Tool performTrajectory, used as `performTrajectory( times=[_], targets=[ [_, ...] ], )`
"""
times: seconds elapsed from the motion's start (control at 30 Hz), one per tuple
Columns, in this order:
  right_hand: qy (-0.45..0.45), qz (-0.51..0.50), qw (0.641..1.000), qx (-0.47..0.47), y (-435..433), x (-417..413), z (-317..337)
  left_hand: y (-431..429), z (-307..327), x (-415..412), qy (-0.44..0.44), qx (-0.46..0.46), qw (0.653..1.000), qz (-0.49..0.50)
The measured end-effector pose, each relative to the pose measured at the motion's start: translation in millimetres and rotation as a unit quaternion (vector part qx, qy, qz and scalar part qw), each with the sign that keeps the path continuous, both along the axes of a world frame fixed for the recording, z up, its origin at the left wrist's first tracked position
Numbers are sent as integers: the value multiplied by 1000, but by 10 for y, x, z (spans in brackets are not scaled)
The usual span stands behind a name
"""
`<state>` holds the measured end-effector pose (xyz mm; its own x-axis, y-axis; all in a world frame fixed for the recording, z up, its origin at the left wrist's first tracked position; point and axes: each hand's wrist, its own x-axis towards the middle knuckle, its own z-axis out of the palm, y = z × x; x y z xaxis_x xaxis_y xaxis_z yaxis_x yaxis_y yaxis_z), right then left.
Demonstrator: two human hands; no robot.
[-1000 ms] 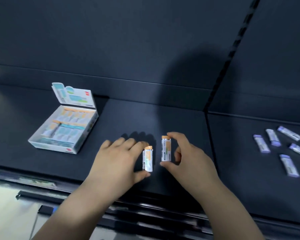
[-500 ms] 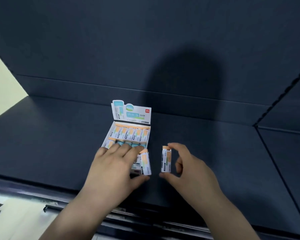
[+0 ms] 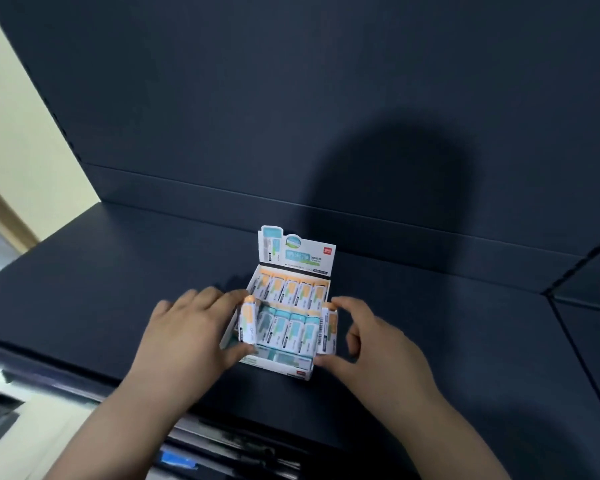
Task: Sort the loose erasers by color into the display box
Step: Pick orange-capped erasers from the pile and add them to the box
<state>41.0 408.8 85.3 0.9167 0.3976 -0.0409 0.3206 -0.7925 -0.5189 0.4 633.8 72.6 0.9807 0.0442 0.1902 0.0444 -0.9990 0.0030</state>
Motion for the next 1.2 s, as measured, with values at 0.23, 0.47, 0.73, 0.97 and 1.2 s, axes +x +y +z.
performTrajectory(
  times=[0.23, 0.47, 0.73, 0.97, 1.2],
  targets=[
    [-35, -25, 999, -23, 381, -42, -8, 173, 2, 239, 18, 13, 995, -93],
    [-48, -57, 992, -104, 673, 28, -53, 200, 58, 444, 73, -3, 988, -136],
    [-14, -62, 983, -173, 867, 136, -125, 276, -119, 575, 87, -3, 978, -187],
    [-8, -59, 980, -188, 952, 180, -173, 279, -95, 577, 99, 1, 970, -221],
    [16, -59, 981, -182, 922, 170, -133, 287, -152, 575, 114, -19, 971, -212]
  ],
)
